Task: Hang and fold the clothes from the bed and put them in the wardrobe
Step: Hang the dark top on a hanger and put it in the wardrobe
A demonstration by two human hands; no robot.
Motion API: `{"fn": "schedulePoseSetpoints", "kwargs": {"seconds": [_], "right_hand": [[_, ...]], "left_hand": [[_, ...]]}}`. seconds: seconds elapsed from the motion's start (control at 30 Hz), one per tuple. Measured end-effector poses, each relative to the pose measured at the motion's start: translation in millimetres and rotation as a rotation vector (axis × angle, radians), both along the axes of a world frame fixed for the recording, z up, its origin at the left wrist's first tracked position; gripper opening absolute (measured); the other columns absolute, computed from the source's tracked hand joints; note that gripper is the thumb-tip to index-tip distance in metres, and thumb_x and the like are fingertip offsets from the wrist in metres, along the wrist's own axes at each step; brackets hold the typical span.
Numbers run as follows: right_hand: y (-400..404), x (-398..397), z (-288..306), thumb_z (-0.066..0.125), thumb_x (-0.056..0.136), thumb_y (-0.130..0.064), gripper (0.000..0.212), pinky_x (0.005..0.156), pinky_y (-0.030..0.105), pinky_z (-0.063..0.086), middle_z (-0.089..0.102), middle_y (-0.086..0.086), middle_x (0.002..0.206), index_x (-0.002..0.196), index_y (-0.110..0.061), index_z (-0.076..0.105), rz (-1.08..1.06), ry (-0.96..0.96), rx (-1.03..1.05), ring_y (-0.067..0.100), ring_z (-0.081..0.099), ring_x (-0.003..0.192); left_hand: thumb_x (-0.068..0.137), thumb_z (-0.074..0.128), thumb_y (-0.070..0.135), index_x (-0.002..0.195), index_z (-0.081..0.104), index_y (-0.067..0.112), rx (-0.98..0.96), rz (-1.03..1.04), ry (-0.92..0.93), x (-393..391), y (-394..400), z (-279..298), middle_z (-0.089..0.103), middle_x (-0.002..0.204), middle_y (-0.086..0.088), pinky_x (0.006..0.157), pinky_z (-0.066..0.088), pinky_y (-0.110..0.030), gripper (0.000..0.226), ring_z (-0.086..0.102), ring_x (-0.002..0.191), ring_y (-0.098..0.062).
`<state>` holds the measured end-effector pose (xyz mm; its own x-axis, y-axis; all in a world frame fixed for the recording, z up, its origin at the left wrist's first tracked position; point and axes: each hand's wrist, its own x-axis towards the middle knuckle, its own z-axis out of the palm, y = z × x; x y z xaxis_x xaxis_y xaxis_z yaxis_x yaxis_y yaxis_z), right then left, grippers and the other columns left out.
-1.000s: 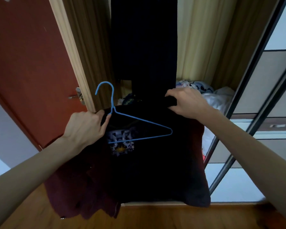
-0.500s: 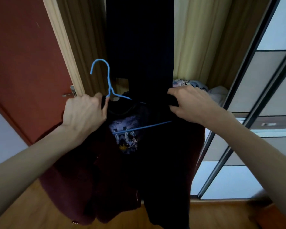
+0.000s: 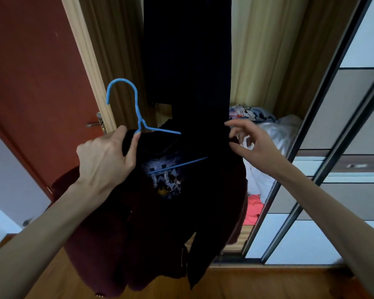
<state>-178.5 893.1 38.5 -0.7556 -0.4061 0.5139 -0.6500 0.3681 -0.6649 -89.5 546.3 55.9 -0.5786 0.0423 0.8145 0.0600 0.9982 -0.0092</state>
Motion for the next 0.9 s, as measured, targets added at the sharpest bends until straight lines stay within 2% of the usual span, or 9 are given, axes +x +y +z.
{"fn": "schedulePoseSetpoints", "kwargs": {"seconds": [0.13, 0.2, 0.27, 0.37, 0.5, 0.57, 0.67, 0.77, 0.9], "right_hand": [[5, -16, -4, 0.073, 0.091, -0.037, 0.051, 0.102, 0.026, 0.045, 0.062, -0.004, 0.126, 0.137, -0.022, 0.058, 0.009, 0.056, 0.18, 0.011, 0.058, 0.118], [-1, -16, -4, 0.066, 0.089, -0.06, 0.058, 0.101, 0.027, 0.047, 0.062, -0.01, 0.126, 0.135, -0.026, 0.057, 0.072, 0.057, 0.302, 0.006, 0.059, 0.119], [-17, -14, -5, 0.058, 0.09, -0.07, 0.056, 0.088, 0.029, 0.05, 0.063, -0.013, 0.113, 0.125, -0.026, 0.06, 0.067, 0.17, 0.448, 0.007, 0.062, 0.106], [-38, -10, -3, 0.047, 0.095, -0.07, 0.057, 0.063, 0.029, 0.047, 0.07, -0.006, 0.094, 0.115, -0.019, 0.064, -0.019, 0.446, 0.561, 0.014, 0.066, 0.083], [-50, -4, 0, 0.046, 0.097, -0.066, 0.053, 0.05, 0.026, 0.027, 0.062, -0.006, 0.067, 0.105, -0.016, 0.064, -0.137, 0.676, 0.587, 0.016, 0.06, 0.059], [-59, -4, 1, 0.046, 0.098, -0.064, 0.05, 0.045, 0.029, 0.029, 0.048, -0.01, 0.059, 0.106, -0.017, 0.061, -0.108, 0.674, 0.6, 0.018, 0.056, 0.05], [-62, -9, 1, 0.048, 0.1, -0.058, 0.042, 0.047, 0.036, 0.042, 0.059, -0.008, 0.065, 0.112, -0.021, 0.062, -0.061, 0.572, 0.526, 0.019, 0.06, 0.056], [-54, -10, 4, 0.052, 0.099, -0.055, 0.038, 0.05, 0.039, 0.048, 0.066, -0.007, 0.071, 0.115, -0.025, 0.066, -0.096, 0.519, 0.402, 0.016, 0.063, 0.06], [-32, -6, 6, 0.055, 0.095, -0.058, 0.039, 0.055, 0.04, 0.05, 0.069, -0.008, 0.074, 0.112, -0.025, 0.069, -0.167, 0.448, 0.295, 0.015, 0.067, 0.065]], "left_hand": [[0.105, 0.044, 0.043, 0.076, 0.051, 0.011, 0.001, -0.004, 0.005, 4, -5, -3, 0.047, 0.055, 0.0, 0.052, 0.017, -0.023, 0.044, 0.046, 0.041, -0.027], [0.105, 0.044, 0.043, 0.076, 0.053, 0.011, -0.011, -0.01, 0.006, 5, -3, -4, 0.048, 0.054, -0.001, 0.051, 0.018, -0.023, 0.045, 0.047, 0.041, -0.028], [0.104, 0.046, 0.042, 0.078, 0.056, 0.011, -0.046, -0.034, 0.001, 3, 6, -5, 0.051, 0.055, -0.002, 0.05, 0.018, -0.022, 0.043, 0.049, 0.041, -0.028], [0.105, 0.047, 0.043, 0.078, 0.055, 0.013, -0.096, -0.091, -0.04, 0, 17, -3, 0.052, 0.055, 0.0, 0.048, 0.013, -0.022, 0.041, 0.05, 0.041, -0.025], [0.106, 0.042, 0.044, 0.077, 0.05, 0.016, -0.102, -0.157, -0.1, -6, 11, -2, 0.045, 0.053, 0.006, 0.045, 0.016, -0.022, 0.041, 0.046, 0.04, -0.021], [0.107, 0.037, 0.047, 0.077, 0.049, 0.018, -0.102, -0.169, -0.148, -11, 9, -4, 0.041, 0.054, 0.009, 0.044, 0.018, -0.023, 0.043, 0.048, 0.04, -0.022], [0.105, 0.033, 0.054, 0.084, 0.05, 0.019, -0.107, -0.202, -0.241, -19, 2, -9, 0.048, 0.063, 0.007, 0.044, 0.03, -0.028, 0.044, 0.056, 0.053, -0.022], [0.103, 0.033, 0.06, 0.097, 0.05, 0.018, -0.053, -0.328, -0.351, -26, -8, -9, 0.046, 0.083, 0.008, 0.063, 0.045, -0.035, 0.046, 0.048, 0.077, -0.015], [0.107, 0.027, 0.054, 0.125, 0.053, 0.016, 0.182, -0.446, -0.319, -31, -21, -7, 0.05, 0.113, 0.004, 0.096, 0.037, -0.033, 0.05, 0.047, 0.107, -0.015]]}}
